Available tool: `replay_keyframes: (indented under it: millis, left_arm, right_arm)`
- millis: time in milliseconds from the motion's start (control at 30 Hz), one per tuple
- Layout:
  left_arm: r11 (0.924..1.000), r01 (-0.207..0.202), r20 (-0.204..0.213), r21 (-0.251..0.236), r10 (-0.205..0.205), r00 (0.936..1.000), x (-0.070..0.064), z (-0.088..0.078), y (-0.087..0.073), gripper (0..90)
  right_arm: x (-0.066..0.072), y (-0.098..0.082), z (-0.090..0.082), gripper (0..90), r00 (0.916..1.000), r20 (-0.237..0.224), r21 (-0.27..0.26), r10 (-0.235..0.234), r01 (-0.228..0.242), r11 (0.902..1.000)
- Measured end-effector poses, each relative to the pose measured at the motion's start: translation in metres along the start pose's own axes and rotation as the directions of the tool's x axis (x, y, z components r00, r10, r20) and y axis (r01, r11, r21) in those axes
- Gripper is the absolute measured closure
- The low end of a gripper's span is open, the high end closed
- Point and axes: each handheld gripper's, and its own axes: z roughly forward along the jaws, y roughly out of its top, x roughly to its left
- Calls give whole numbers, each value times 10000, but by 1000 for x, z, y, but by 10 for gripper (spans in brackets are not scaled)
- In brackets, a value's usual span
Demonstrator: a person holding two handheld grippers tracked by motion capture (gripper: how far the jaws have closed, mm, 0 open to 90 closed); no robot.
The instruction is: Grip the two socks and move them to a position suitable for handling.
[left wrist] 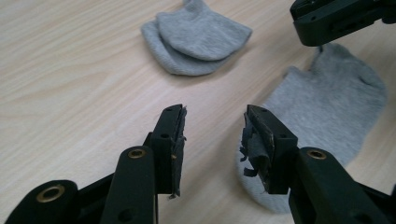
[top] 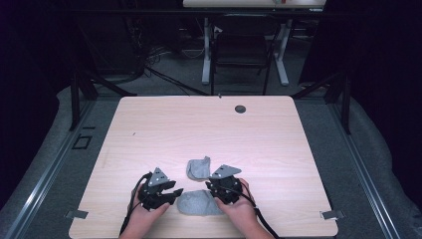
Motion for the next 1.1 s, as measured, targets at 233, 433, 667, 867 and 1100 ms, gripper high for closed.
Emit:
replay_keyframes:
  millis: [233,433,667,867,1100]
  left_arm:
    - [9996,255,-210,-79,-257,9995,11,2,-1,578]
    - [9992,398,-216,-84,-400,9990,15,3,-3,587]
    - [9987,498,-297,-141,-502,9983,19,4,-5,585]
    - [9985,521,-329,-172,-527,9981,19,3,-4,585]
    - [9986,507,-395,-168,-514,9979,20,6,-2,586]
  right_arm:
    - [5,18,27,764,9996,-265,-59,-121,119,9999]
    - [11,31,47,756,9985,-56,161,-542,543,9984]
    - [12,36,61,729,9967,392,471,-709,691,9965]
    - [10,34,71,780,9968,624,853,-507,453,9953]
    - [11,34,71,880,9959,801,846,-409,341,9958]
